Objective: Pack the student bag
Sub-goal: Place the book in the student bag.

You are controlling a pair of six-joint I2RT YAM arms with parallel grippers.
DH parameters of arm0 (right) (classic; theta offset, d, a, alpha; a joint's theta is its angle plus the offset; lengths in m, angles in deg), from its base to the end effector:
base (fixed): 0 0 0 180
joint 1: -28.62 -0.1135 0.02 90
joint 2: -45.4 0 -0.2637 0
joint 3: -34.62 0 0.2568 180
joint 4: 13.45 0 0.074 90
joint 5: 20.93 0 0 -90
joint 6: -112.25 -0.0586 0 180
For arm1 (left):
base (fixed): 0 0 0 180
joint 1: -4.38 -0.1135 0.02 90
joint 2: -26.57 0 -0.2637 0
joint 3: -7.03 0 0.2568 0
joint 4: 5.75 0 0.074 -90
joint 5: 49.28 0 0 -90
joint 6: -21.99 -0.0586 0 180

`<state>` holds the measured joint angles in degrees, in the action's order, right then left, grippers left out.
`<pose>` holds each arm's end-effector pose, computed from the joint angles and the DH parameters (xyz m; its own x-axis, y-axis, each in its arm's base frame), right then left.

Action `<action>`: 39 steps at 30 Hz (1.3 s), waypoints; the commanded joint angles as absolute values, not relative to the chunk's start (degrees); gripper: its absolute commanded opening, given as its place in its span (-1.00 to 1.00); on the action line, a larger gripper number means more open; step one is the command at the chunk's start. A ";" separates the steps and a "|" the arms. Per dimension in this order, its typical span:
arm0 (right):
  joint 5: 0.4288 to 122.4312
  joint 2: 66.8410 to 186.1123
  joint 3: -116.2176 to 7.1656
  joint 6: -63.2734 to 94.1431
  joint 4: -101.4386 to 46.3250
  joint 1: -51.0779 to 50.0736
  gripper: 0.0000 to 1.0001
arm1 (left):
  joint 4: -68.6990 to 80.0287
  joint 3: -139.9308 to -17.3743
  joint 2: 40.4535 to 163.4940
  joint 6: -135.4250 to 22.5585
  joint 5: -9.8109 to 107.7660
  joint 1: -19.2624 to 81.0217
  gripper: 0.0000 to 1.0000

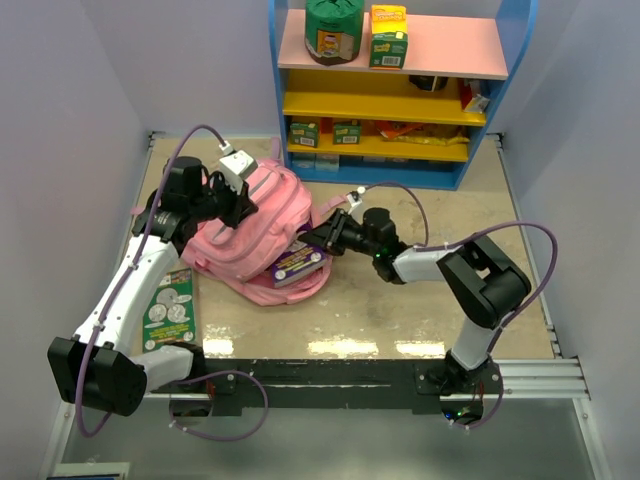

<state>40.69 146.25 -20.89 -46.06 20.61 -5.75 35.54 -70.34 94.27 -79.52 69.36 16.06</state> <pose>0.2924 0.2337 0.1653 -0.8787 0.3895 -0.2761 -0.1757 0.2737 0.9456 0.2684 -0.0842 0.3349 -0.3879 0.2590 -0.8846 0.6682 0.7400 -0.0763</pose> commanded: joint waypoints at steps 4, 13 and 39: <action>82.91 140.40 -27.05 -53.33 15.97 -19.78 -1.00 | 25.09 -73.11 91.70 -75.67 75.61 16.16 -1.00; 87.37 155.86 -46.63 -47.45 9.53 -24.55 -0.13 | 24.12 -71.70 91.26 -71.62 78.33 16.16 -1.00; 76.47 97.71 -7.12 -31.02 -19.24 -26.83 0.09 | 35.54 -76.01 95.30 -79.87 71.22 10.00 -0.11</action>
